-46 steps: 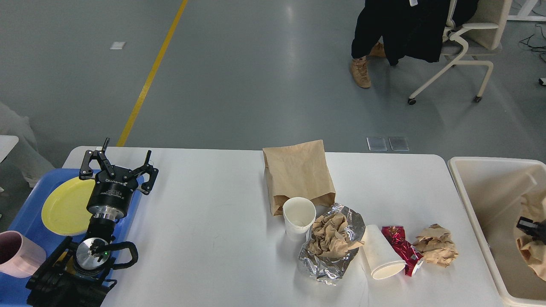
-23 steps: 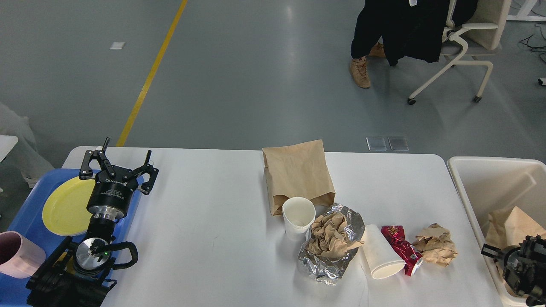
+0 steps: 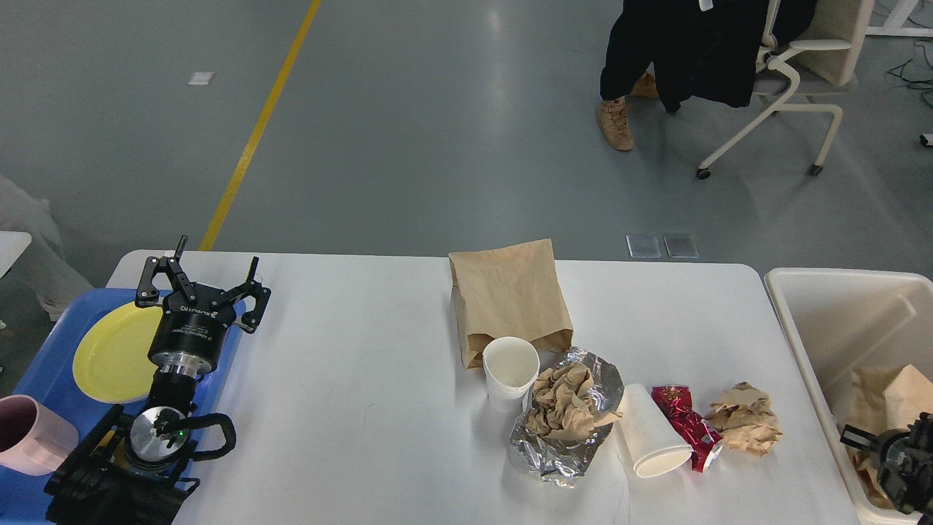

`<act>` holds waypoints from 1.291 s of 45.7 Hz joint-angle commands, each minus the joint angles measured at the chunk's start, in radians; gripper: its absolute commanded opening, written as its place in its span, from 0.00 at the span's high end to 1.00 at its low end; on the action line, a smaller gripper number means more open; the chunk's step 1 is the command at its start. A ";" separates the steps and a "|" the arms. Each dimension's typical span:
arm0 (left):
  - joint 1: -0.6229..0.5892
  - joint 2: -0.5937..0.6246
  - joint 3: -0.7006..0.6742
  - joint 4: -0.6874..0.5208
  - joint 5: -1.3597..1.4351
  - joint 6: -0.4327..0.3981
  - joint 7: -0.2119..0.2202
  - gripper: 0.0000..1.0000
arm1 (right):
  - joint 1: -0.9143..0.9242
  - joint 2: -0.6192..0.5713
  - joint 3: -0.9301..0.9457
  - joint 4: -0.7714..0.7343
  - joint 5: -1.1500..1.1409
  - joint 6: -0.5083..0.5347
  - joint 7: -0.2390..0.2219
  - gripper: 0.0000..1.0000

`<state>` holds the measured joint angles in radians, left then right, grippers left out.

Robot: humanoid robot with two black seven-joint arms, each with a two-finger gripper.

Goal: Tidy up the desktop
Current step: 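Release the paper bag inside the bin with the right gripper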

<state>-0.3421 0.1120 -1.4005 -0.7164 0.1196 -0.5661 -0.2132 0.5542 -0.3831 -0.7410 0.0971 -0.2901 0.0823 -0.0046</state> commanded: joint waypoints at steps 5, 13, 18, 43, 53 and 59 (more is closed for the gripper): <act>0.000 0.000 0.000 0.000 0.000 0.000 0.000 0.04 | -0.008 0.001 -0.003 0.001 -0.001 -0.019 0.000 0.43; 0.000 0.000 0.000 0.000 0.000 0.000 0.000 0.04 | -0.016 0.000 -0.001 0.009 -0.001 -0.141 0.003 0.00; 0.000 0.000 0.000 0.000 0.000 0.000 0.000 0.04 | -0.017 -0.016 -0.001 0.012 -0.001 -0.153 0.005 0.00; 0.000 0.000 0.000 0.000 0.000 0.000 0.000 0.04 | -0.028 -0.008 -0.001 0.015 -0.001 -0.164 0.005 0.00; 0.000 0.000 0.000 0.000 0.000 0.000 0.000 0.04 | 0.001 -0.019 -0.011 0.085 -0.018 -0.144 0.003 0.00; 0.000 0.000 0.000 0.000 0.000 0.000 0.000 0.04 | 0.185 -0.082 -0.118 0.229 -0.096 -0.115 -0.002 0.00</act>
<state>-0.3421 0.1120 -1.4005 -0.7164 0.1195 -0.5661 -0.2132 0.5872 -0.4123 -0.7713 0.2121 -0.3189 -0.0572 -0.0018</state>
